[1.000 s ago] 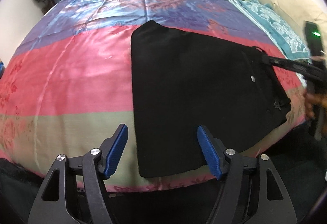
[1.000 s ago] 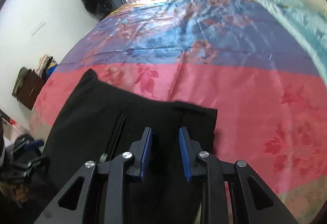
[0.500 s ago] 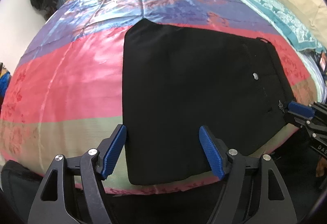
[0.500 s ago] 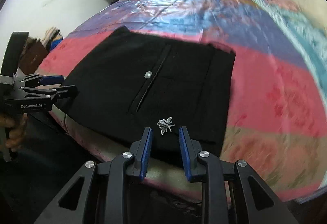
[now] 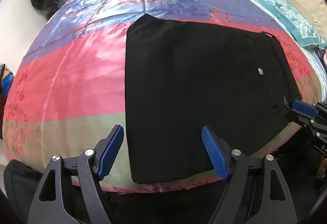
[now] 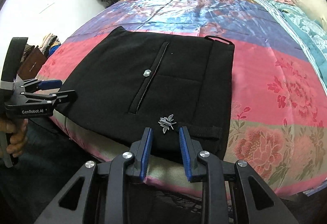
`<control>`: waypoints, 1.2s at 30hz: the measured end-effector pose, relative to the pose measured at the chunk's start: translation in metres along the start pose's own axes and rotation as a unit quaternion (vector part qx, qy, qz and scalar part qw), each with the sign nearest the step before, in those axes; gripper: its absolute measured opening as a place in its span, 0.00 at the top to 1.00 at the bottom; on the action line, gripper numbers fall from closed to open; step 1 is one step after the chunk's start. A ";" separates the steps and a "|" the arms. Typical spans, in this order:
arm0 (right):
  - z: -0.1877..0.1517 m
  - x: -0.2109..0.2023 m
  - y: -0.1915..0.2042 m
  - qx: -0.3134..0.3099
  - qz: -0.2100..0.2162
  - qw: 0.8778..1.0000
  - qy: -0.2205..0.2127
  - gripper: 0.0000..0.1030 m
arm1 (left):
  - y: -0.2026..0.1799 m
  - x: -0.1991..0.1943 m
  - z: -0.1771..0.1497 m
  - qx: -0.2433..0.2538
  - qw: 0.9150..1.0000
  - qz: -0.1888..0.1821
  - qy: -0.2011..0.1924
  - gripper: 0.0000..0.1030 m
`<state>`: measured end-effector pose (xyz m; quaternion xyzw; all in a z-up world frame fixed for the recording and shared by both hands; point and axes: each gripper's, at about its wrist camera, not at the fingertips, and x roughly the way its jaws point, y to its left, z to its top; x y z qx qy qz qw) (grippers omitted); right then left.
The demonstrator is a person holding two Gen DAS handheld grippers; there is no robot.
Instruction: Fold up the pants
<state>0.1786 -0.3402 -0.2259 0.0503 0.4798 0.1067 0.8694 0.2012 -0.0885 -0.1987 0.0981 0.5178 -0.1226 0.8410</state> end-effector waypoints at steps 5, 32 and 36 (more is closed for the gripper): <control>-0.002 0.001 -0.001 0.007 0.003 1.000 -0.001 0.73 | 0.000 0.000 -0.001 0.000 1.000 0.001 0.001 0.20; -0.009 -0.001 -0.011 0.048 0.031 0.998 0.013 0.73 | 0.002 0.006 -0.006 -0.014 1.000 -0.008 0.009 0.12; -0.013 -0.002 -0.013 0.072 0.035 0.996 0.036 0.72 | 0.003 0.006 -0.006 -0.019 1.000 -0.011 0.011 0.11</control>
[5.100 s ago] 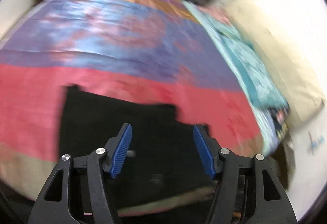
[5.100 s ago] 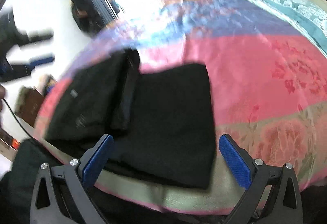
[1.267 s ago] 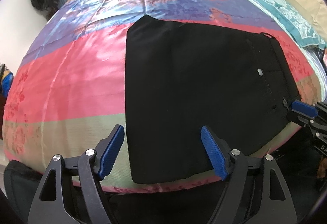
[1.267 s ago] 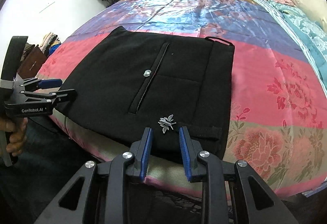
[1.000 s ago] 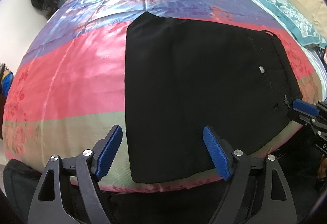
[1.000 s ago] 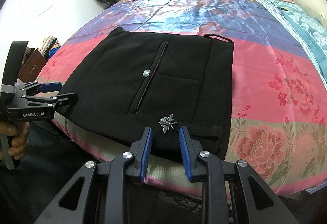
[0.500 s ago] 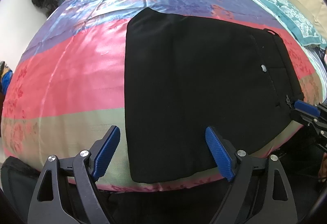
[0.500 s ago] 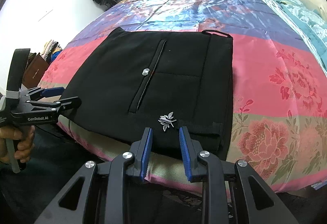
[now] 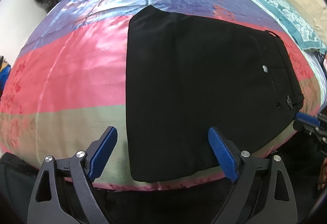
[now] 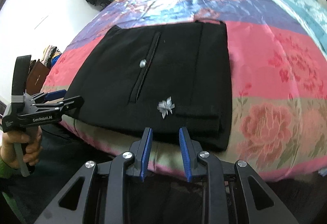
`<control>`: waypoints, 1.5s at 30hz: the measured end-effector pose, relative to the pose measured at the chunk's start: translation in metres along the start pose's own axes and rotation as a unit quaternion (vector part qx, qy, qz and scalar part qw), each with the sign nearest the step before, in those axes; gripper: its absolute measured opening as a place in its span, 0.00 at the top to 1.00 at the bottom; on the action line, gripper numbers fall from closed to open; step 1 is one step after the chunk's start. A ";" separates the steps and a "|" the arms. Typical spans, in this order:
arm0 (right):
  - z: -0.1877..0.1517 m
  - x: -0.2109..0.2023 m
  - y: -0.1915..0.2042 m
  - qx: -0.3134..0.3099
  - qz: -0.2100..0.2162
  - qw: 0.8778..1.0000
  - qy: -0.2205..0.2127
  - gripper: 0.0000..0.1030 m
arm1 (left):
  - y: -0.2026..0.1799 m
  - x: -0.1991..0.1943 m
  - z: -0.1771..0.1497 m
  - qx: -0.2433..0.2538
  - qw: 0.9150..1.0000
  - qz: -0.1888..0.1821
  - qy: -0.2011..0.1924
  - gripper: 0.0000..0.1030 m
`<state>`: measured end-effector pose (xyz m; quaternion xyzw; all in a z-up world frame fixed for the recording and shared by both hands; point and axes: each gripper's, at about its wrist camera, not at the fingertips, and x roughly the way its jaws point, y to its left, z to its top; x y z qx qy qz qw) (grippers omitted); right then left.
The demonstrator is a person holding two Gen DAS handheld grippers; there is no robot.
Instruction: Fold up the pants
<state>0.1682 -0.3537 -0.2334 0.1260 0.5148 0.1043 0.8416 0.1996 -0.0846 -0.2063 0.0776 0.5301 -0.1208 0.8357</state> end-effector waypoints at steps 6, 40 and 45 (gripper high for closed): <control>-0.009 -0.018 -0.012 0.042 -0.009 0.999 -0.016 0.51 | 0.002 0.001 0.000 -0.006 1.000 -0.001 0.001 0.07; -0.015 -0.032 -0.031 0.108 -0.034 0.992 -0.056 0.23 | -0.002 -0.001 0.000 0.006 1.000 0.012 0.000 0.04; -0.016 -0.031 -0.031 0.109 -0.033 0.992 -0.055 0.22 | 0.001 0.000 -0.003 0.000 1.000 0.004 0.005 0.04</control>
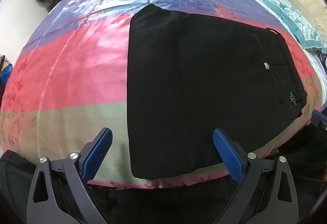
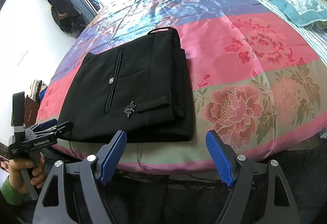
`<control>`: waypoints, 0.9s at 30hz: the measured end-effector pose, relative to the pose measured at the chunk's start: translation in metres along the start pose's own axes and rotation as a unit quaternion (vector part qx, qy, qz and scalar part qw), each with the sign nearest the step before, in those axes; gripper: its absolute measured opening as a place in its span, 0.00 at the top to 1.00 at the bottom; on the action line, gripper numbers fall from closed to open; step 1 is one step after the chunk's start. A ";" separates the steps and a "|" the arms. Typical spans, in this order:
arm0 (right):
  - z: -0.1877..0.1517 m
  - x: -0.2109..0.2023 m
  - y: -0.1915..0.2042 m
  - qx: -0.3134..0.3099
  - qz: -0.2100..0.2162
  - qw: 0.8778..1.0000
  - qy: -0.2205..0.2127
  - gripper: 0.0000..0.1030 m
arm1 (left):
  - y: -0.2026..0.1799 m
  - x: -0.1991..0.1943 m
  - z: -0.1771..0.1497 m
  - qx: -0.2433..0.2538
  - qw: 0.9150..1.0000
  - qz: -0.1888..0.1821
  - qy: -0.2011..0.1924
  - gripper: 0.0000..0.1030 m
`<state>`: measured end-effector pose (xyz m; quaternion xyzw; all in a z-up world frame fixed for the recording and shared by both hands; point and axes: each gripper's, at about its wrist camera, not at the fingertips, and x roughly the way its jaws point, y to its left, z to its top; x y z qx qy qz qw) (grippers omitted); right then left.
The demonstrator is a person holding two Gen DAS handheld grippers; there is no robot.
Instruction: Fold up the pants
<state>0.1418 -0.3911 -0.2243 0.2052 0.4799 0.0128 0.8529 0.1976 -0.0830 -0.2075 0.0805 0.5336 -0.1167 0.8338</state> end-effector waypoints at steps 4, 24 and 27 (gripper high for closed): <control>0.002 -0.003 -0.002 0.008 0.018 1.000 -0.010 0.23 | 0.007 -0.009 0.005 0.006 1.000 -0.027 0.010 0.04; 0.097 0.110 -0.068 0.047 0.243 0.962 0.114 0.23 | 0.080 0.058 0.054 -0.082 0.955 -0.276 0.068 0.11; 0.095 0.127 -0.072 0.112 0.330 0.926 0.145 0.23 | 0.067 0.063 0.060 -0.071 0.949 -0.299 0.073 0.14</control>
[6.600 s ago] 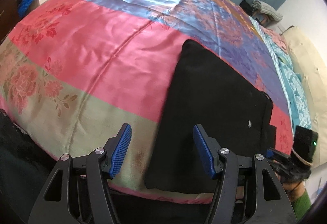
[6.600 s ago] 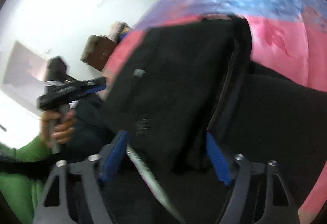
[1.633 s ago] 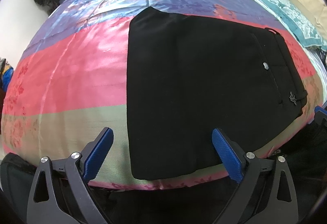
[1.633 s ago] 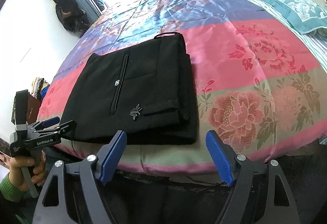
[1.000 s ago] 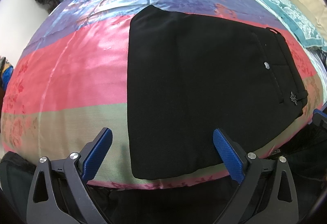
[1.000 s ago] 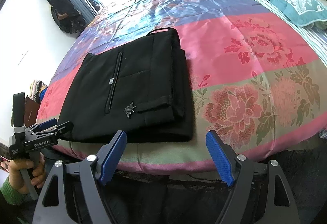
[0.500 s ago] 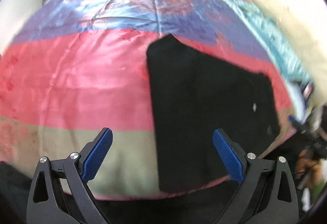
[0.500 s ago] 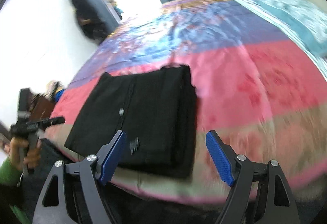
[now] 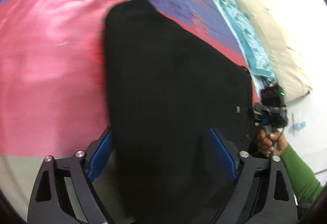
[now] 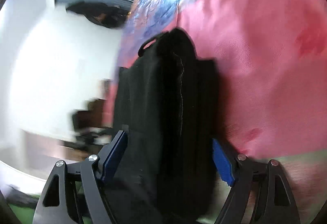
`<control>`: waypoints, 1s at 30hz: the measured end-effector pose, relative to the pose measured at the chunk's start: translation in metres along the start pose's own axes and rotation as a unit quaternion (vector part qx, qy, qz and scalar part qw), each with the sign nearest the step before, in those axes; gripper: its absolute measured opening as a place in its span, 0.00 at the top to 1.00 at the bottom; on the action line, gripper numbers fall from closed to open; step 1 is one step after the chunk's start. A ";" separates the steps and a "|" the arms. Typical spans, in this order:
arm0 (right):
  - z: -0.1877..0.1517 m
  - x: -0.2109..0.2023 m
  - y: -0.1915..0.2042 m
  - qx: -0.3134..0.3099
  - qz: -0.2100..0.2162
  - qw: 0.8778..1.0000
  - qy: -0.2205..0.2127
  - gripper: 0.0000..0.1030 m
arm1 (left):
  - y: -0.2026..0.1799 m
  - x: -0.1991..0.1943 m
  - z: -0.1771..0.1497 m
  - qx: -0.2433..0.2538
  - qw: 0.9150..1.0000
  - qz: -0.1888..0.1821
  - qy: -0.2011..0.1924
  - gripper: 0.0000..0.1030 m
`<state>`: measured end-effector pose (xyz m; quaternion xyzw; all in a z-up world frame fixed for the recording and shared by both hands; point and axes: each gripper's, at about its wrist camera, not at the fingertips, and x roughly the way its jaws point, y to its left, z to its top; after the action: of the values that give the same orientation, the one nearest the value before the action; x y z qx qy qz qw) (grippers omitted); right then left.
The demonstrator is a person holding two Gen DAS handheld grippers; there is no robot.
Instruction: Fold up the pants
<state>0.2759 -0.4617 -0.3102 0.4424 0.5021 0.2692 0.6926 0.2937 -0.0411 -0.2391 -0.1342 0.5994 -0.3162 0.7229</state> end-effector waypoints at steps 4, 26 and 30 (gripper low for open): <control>0.000 0.013 0.008 -0.032 -0.052 0.998 0.022 0.43 | -0.005 0.002 -0.001 -0.001 0.999 0.041 -0.011 0.54; 0.064 0.018 0.178 -0.215 -0.020 0.975 -0.059 0.66 | -0.057 -0.120 0.079 0.062 0.982 0.051 -0.171 0.81; 0.112 0.028 0.184 -0.218 -0.025 0.972 -0.081 0.66 | -0.042 -0.111 0.122 0.056 0.978 0.064 -0.189 0.78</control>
<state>0.4032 -0.3923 -0.1488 0.2883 0.3850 0.3180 0.8170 0.3880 -0.0273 -0.0987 -0.1123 0.4405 -0.2715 0.8483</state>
